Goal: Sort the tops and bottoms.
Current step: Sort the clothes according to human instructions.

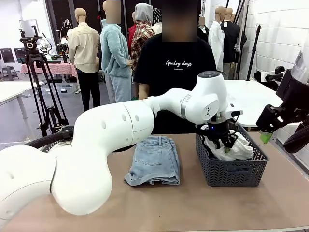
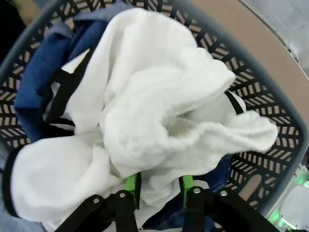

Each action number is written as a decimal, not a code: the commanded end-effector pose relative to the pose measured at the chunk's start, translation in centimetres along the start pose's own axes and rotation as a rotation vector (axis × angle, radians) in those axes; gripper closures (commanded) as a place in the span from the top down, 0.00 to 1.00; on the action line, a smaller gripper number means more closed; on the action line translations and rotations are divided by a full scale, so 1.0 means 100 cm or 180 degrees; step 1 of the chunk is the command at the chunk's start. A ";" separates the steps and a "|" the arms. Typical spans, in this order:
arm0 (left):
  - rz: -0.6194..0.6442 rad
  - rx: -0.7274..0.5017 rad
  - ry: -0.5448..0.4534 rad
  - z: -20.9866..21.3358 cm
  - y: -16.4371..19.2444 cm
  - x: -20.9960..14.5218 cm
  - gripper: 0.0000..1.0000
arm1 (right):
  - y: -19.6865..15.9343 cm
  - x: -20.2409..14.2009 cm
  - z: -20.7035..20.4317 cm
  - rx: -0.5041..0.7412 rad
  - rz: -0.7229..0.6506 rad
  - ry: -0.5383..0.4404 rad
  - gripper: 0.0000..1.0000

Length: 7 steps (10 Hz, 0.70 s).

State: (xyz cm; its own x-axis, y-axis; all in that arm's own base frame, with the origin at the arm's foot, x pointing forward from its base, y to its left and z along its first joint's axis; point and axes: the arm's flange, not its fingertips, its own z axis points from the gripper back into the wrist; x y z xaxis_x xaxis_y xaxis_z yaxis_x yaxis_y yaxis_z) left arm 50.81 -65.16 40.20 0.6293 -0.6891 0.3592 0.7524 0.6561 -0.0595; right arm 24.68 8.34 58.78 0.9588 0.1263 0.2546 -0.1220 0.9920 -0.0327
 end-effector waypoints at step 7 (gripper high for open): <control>-0.0154 0.0081 -0.0450 0.041 -0.009 0.058 1.00 | 0.001 0.001 0.000 0.0040 0.0011 0.0013 1.00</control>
State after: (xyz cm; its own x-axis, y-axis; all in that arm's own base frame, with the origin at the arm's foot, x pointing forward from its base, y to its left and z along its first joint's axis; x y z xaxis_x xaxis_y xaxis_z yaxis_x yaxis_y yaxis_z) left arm 50.62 -65.41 44.56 0.5692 -0.6763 0.4676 0.7769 0.6286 -0.0363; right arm 24.68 8.34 58.78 0.9588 0.1263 0.2546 -0.1220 0.9920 -0.0327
